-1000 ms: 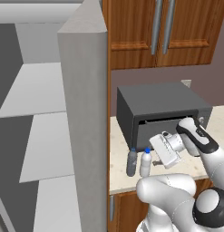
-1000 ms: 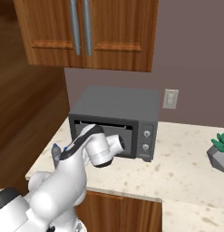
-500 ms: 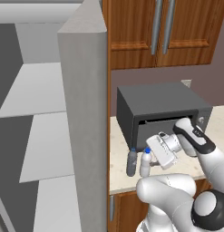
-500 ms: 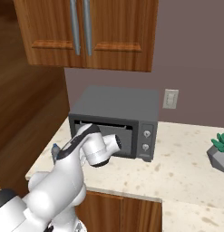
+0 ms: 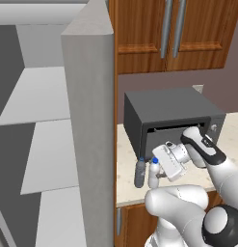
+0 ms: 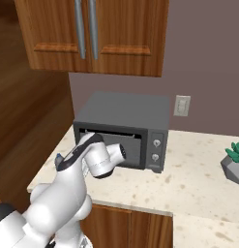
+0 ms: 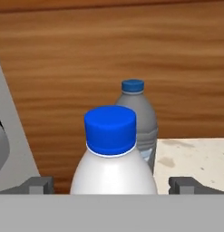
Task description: Take the bottled waters from the counter and place them in the freezer to freeze. Close the freezer door after placing the bottles.
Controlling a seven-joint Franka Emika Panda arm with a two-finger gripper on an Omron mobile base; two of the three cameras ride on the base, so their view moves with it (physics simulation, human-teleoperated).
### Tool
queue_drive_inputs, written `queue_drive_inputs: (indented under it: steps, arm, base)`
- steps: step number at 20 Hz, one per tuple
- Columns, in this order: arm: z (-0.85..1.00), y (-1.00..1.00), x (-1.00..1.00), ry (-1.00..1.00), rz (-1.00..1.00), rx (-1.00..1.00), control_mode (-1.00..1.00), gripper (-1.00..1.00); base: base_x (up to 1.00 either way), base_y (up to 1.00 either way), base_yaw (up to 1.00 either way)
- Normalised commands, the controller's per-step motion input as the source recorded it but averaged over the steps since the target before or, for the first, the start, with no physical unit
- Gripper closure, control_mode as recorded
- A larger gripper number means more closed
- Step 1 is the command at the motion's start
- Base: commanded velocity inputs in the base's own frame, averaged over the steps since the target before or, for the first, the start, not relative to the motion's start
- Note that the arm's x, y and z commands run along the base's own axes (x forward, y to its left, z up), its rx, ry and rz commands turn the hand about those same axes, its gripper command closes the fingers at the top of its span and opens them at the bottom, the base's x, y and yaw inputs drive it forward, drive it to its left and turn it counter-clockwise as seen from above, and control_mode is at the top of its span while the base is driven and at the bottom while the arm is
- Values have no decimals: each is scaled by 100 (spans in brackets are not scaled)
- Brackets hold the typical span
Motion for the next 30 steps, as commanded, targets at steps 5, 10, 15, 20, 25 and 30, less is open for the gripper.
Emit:
queue_drive_inputs:
  steps: [5,10,15,20,25,30]
  arm:
    - [0,11,0,0,0,0,-100,100]
    - [0,0,-6,0,0,0,-100,100]
    - [13,-26,-5,0,-6,4,-100,100]
    - [73,-52,-17,-1,-12,16,-100,100]
    - [100,-5,-77,-8,-10,5,-100,100]
    - [100,0,-91,-4,-8,0,-100,100]
  base:
    - [0,0,0]
    - [0,0,0]
    - [0,0,0]
    - [0,0,0]
    - [0,0,0]
    - [0,0,0]
